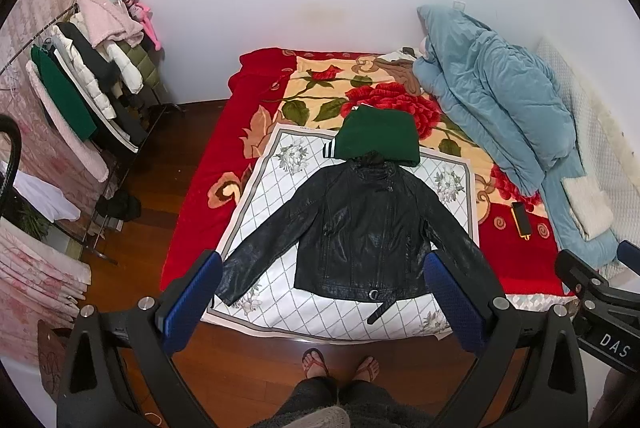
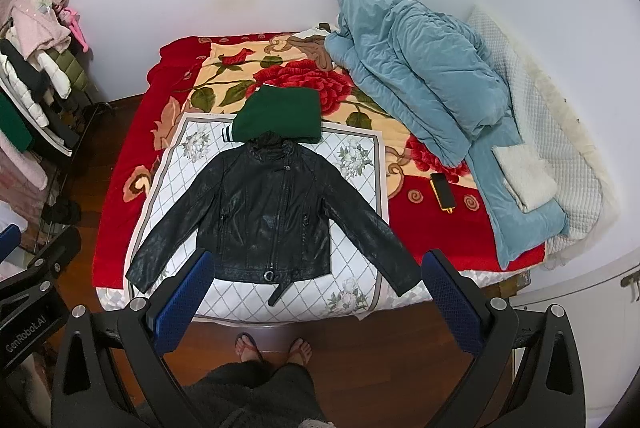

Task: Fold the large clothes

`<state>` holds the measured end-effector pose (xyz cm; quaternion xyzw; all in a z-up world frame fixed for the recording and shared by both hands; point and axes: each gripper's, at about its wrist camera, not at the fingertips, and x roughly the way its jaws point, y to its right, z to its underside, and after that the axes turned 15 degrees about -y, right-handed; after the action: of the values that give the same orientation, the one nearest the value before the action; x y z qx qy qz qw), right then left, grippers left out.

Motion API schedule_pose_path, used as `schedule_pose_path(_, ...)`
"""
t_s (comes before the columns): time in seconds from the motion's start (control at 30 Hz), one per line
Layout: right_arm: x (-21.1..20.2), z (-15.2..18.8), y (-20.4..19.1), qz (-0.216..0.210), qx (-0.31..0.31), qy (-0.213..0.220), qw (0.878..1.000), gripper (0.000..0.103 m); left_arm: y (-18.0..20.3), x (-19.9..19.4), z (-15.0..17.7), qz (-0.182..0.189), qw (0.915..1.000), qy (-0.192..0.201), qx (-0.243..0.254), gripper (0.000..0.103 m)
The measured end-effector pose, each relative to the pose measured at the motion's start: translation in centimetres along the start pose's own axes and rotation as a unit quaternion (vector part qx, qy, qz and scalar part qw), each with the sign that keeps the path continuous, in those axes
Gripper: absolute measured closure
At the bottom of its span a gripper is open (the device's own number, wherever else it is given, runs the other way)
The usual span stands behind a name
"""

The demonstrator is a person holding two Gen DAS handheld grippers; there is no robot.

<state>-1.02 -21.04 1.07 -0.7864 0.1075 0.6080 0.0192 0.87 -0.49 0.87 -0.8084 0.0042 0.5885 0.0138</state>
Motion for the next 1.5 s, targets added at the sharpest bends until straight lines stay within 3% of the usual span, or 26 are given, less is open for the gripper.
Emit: schedule_pose_path(1.5, -0.49, -0.1, -0.19, 0.001, 0.0, 0.0, 1.0, 0.0, 0.57, -0.31, -0.49, -0.001, 1.0, 0.005, 0.001, 0.0)
